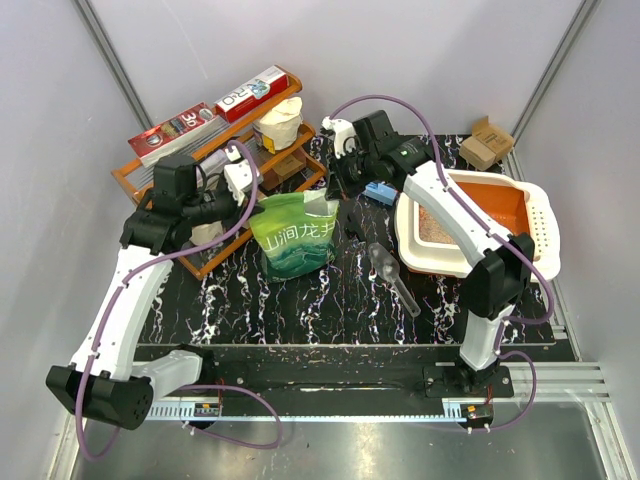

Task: Fill the litter box with clean litter

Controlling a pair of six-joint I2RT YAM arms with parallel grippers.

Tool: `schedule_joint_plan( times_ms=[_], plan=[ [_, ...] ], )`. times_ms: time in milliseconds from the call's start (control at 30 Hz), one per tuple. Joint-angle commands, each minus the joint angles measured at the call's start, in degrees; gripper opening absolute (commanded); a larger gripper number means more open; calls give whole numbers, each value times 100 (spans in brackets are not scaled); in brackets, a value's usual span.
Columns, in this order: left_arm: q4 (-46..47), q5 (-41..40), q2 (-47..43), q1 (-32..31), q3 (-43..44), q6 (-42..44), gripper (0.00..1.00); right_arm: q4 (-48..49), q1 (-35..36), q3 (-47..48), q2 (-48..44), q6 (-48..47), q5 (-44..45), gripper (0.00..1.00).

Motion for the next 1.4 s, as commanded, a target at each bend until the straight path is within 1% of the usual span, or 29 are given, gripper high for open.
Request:
schedule_joint_plan(
  times_ms=[0, 100, 267, 367, 400, 433, 467, 500, 533, 567, 600, 633, 667, 700, 767, 800, 867, 900, 967, 1033, 1067, 1133, 1200, 1267, 1367],
  plan=[
    [985, 351, -476, 34, 344, 185, 0, 372, 25, 178, -566, 84, -231, 0],
    [993, 403, -521, 34, 308, 151, 0, 372, 34, 81, -716, 101, -319, 0],
    [1143, 492, -504, 34, 483, -8, 0, 258, 34, 169, -839, 84, -363, 0],
    [968, 457, -460, 25, 370, 202, 0, 223, 34, -23, -883, 31, -372, 0],
    [941, 430, -468, 25, 317, 290, 0, 223, 34, -77, -909, 22, -363, 6],
    [941, 395, -477, 34, 264, 309, 3, 223, 25, -103, -936, 22, -319, 34],
    [932, 343, -486, 25, 203, 300, 18, 240, -1, -112, -997, 31, -293, 44],
    [906, 325, -503, 25, 194, 300, 23, 284, -19, -104, -1050, 22, -301, 54],
    [879, 307, -503, 34, 194, 291, 28, 302, -71, -104, -1102, -143, -362, 59],
    [870, 220, -503, 25, 211, 256, 41, 302, -106, -121, -1225, -293, -441, 65],
    [888, 158, -512, 25, 237, 99, 47, 302, -150, -182, -1296, -442, -494, 66],
    [905, 88, -504, 34, 255, 19, 52, 337, -212, -278, -1375, -713, -625, 68],
    [975, -69, -512, 25, 325, -86, 57, 398, -386, -671, -1593, -803, -740, 70],
    [1054, -184, -521, 34, 352, -365, 66, 668, -501, -936, -1691, -839, -880, 70],
    [1352, -561, -512, 43, 448, -683, 70, 872, -843, -1533, -1902, -935, -1416, 72],
    [1441, -694, -486, 34, 475, -963, 75, 934, -941, -1658, -1937, -997, -1740, 72],
    [1747, -1131, -416, 43, 562, -1219, 78, 943, -1020, -1921, -1999, -1269, -1988, 73],
    [1784, -1256, -276, 34, 615, -1360, 78, 943, -1038, -1992, -2017, -1365, -2085, 74],
    [1715, -1580, 57, 34, 860, -1344, 77, 1013, -1030, -2185, -2095, -1603, -2357, 75],
    [1609, -1854, 339, 34, 1019, -1335, 77, 1049, -1030, -2335, -2140, -1682, -2437, 75],
    [1478, -1951, 627, 34, 1168, -1274, 77, 1014, -1030, -2379, -2166, -1726, -2428, 75],
    [1485, -1934, 858, 51, 1248, -1046, 72, 961, -1030, -2502, -2201, -1936, -2358, 74],
    [1757, -1663, 1104, 51, 1117, -808, 69, 847, -1030, -2555, -2202, -2104, -2524, 72],
    [2072, -1531, 1375, 43, 933, -842, 67, 768, -1030, -2617, -2132, -2350, -2621, 70],
    [2101, -1303, 1850, 43, 1002, -904, 65, 758, -1030, -2670, -1956, -2667, -2639, 65]
  ],
)
